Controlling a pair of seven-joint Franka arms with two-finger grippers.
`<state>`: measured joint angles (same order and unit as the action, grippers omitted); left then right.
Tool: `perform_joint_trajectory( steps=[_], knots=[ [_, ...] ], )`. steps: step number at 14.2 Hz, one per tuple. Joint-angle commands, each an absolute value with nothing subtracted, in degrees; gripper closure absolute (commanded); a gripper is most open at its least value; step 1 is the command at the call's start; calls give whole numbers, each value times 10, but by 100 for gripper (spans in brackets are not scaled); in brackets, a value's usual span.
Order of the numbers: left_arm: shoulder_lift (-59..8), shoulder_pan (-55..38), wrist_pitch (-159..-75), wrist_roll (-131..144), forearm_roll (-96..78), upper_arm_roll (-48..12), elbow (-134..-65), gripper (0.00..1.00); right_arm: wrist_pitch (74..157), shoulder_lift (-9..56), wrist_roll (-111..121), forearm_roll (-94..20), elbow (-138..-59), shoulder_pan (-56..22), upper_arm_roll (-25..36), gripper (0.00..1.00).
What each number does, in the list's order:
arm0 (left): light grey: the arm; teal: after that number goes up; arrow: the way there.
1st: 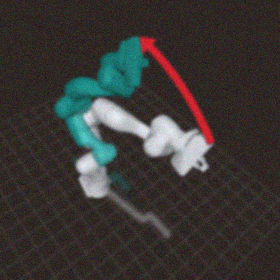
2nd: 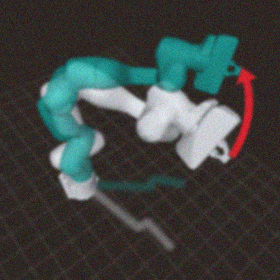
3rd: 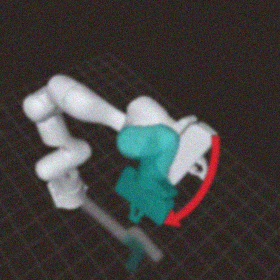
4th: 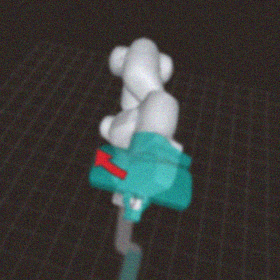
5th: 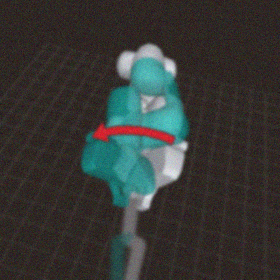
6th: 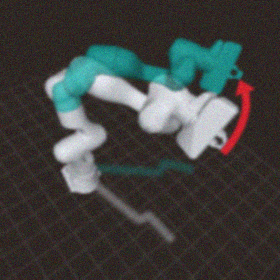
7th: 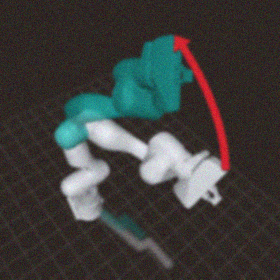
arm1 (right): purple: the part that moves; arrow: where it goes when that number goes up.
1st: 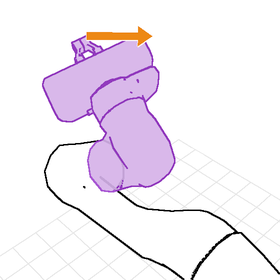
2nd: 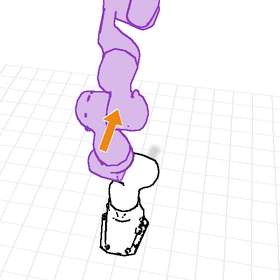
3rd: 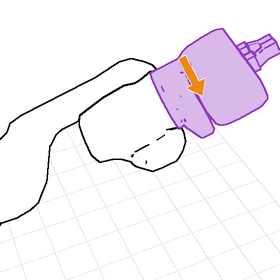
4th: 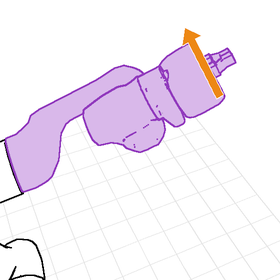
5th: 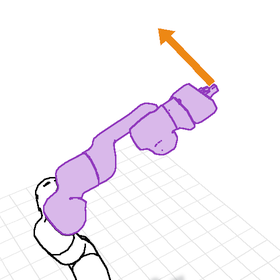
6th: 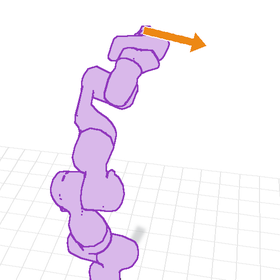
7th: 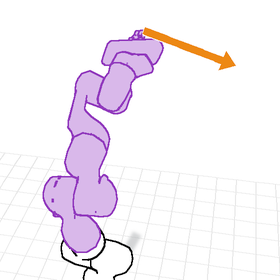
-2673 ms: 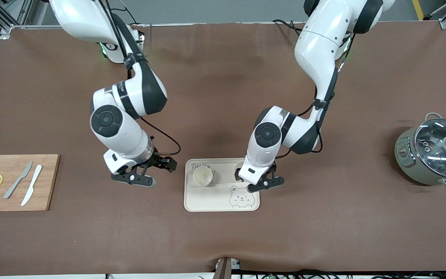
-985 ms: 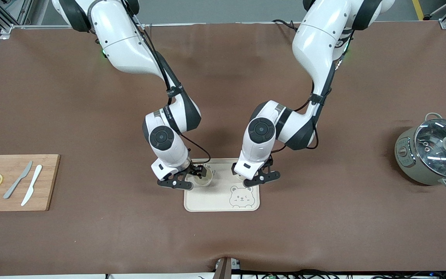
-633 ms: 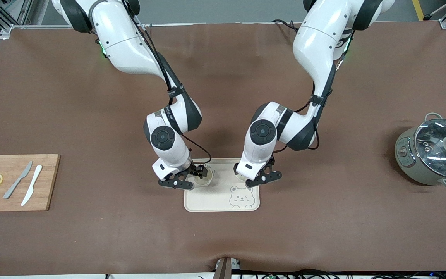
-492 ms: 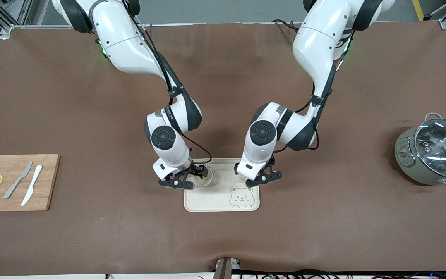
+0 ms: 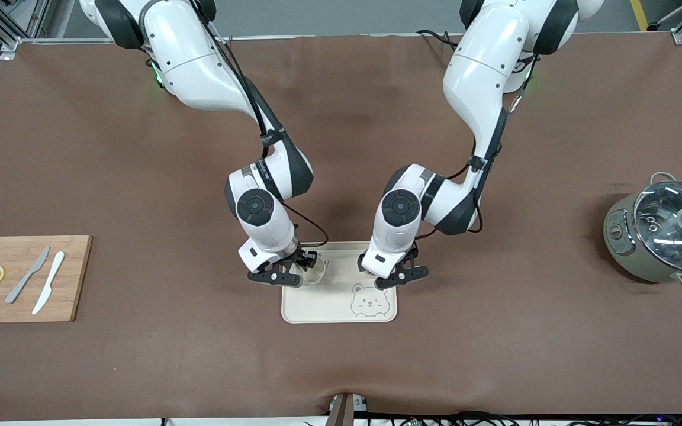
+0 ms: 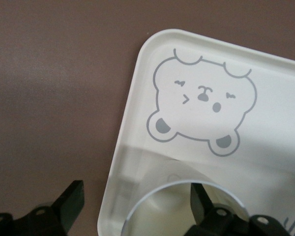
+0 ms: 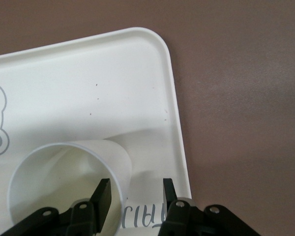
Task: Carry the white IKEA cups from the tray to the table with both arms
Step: 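Close the left gripper and the right gripper around the white cups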
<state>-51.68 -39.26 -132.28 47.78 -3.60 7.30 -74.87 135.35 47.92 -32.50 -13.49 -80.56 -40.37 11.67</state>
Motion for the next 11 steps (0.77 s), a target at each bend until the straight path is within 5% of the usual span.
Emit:
perform_joint_trajectory(
  steps=[1, 5, 11],
  knots=[
    [-515, -395, -1329, 496, -24, 76, -746, 100, 1354, 485, -344, -148, -792, -398, 105, 71],
    [-515, -396, -1328, 494, -16, 78, -749, 100, 1354, 484, -346, -148, -792, -398, 105, 100],
    [-506, -395, -1317, 498, 7, 76, -749, 100, 1333, 473, -341, -149, -776, -389, 105, 100]
  ],
)
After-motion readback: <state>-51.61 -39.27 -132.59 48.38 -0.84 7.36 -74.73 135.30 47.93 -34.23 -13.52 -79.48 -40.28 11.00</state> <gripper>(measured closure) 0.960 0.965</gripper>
